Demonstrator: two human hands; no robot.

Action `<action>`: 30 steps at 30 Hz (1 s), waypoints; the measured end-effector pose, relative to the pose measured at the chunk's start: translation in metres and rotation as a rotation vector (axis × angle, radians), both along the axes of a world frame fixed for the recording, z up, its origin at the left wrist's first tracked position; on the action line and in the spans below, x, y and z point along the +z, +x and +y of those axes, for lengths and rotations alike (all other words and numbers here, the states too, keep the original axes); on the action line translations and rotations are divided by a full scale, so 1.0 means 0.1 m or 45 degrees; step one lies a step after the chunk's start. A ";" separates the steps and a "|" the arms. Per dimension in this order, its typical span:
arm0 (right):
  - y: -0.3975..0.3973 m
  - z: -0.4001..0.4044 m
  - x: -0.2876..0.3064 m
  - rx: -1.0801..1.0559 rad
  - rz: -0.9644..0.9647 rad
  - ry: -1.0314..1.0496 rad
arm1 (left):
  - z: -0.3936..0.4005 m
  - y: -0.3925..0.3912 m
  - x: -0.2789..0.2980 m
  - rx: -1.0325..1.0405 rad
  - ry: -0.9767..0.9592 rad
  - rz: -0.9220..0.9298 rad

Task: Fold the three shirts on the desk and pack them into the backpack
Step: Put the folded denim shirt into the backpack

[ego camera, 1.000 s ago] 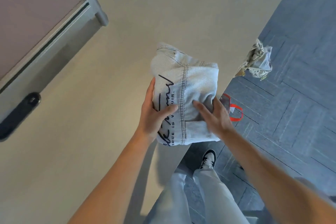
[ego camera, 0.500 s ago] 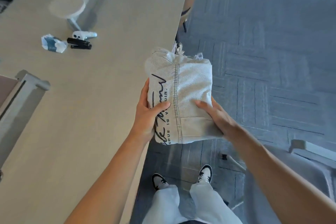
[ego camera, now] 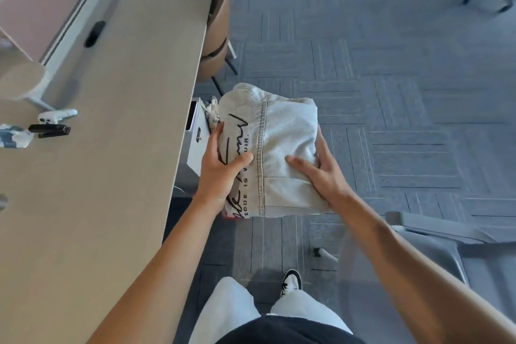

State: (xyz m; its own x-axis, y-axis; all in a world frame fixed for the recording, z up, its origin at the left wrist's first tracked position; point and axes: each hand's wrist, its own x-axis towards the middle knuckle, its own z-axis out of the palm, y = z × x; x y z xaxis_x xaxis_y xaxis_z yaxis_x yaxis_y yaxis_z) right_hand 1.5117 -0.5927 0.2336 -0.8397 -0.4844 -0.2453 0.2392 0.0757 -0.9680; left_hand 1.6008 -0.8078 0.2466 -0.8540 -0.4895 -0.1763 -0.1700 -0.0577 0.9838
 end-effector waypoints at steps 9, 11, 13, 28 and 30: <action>-0.86 0.34 -0.06 -0.175 0.218 0.227 | 0.31 -1.02 -0.10 -0.199 -0.352 0.016; -1.14 0.31 -0.09 -0.163 0.228 0.270 | 0.26 -1.29 -0.15 -0.201 -0.357 0.003; -1.43 0.22 -0.12 -0.144 0.242 0.317 | 0.17 -1.55 -0.22 -0.193 -0.326 -0.028; -3.68 -0.57 0.02 -0.041 0.196 0.318 | -0.60 -3.68 -0.24 -0.132 -0.195 -0.069; -4.03 -0.58 -0.03 -0.032 0.199 0.312 | -0.59 -4.03 -0.26 -0.107 -0.202 -0.067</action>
State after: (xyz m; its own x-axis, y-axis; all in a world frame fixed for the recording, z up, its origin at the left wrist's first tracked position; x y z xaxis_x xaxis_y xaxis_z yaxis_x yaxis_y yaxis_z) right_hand 1.1088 -0.6504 0.2311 -0.8876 -0.4051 -0.2191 0.0932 0.3078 -0.9469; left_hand 1.1983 -0.8673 0.2209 -0.8848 -0.4419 -0.1478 -0.2188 0.1139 0.9691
